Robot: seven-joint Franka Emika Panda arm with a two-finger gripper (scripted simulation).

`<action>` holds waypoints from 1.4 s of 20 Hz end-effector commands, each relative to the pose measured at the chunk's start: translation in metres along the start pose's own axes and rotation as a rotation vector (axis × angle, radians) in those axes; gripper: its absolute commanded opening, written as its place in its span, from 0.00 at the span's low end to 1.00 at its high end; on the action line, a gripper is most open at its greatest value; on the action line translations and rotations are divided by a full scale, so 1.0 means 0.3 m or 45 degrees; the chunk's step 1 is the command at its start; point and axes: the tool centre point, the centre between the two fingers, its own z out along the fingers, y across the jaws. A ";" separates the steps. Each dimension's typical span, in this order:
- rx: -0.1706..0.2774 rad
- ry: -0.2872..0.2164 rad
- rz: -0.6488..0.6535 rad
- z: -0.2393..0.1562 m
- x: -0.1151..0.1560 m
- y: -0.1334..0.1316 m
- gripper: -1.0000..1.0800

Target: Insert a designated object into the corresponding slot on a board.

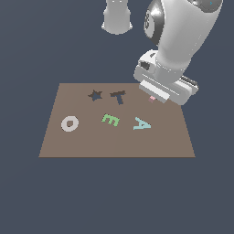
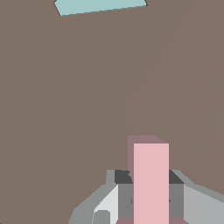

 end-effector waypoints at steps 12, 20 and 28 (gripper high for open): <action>0.000 0.000 0.000 -0.012 0.001 0.000 0.00; 0.000 0.000 -0.050 -0.013 0.005 0.019 0.00; 0.000 0.000 -0.198 -0.015 0.024 0.076 0.00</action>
